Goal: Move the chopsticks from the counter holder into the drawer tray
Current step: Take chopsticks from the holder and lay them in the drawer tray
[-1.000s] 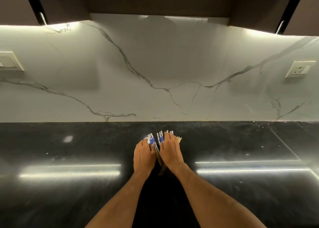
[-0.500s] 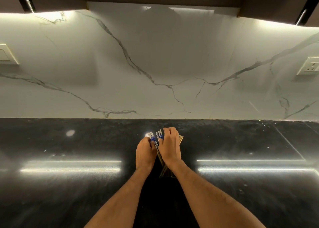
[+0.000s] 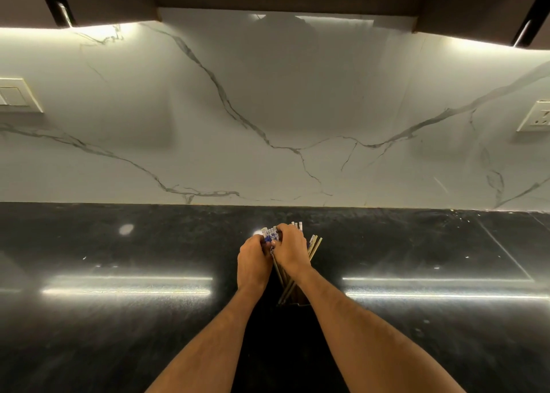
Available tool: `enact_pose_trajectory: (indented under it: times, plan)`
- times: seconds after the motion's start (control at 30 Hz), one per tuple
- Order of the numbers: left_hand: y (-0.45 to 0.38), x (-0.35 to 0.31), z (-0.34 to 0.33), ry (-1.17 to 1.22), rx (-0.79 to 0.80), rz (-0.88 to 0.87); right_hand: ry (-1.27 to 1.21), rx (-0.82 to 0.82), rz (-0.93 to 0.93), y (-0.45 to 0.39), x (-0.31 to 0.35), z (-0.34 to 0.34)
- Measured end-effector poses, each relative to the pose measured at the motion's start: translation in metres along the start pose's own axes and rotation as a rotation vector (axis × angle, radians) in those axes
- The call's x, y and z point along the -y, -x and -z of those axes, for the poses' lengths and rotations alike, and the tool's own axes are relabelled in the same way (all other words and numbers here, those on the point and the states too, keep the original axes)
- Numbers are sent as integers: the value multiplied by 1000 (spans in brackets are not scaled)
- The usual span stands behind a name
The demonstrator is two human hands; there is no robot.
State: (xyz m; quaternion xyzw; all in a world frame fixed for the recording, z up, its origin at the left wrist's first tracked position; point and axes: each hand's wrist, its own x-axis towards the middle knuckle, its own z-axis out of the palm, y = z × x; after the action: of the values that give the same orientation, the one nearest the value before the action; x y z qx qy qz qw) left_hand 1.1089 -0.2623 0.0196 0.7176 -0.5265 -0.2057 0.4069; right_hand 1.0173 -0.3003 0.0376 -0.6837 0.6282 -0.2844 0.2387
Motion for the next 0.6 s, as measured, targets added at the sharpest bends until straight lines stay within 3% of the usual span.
enact_pose_trajectory:
  times: [0.6]
  plan:
    - [1, -18, 6, 48, -78, -8, -184, -64, -8, 0, 3, 18]
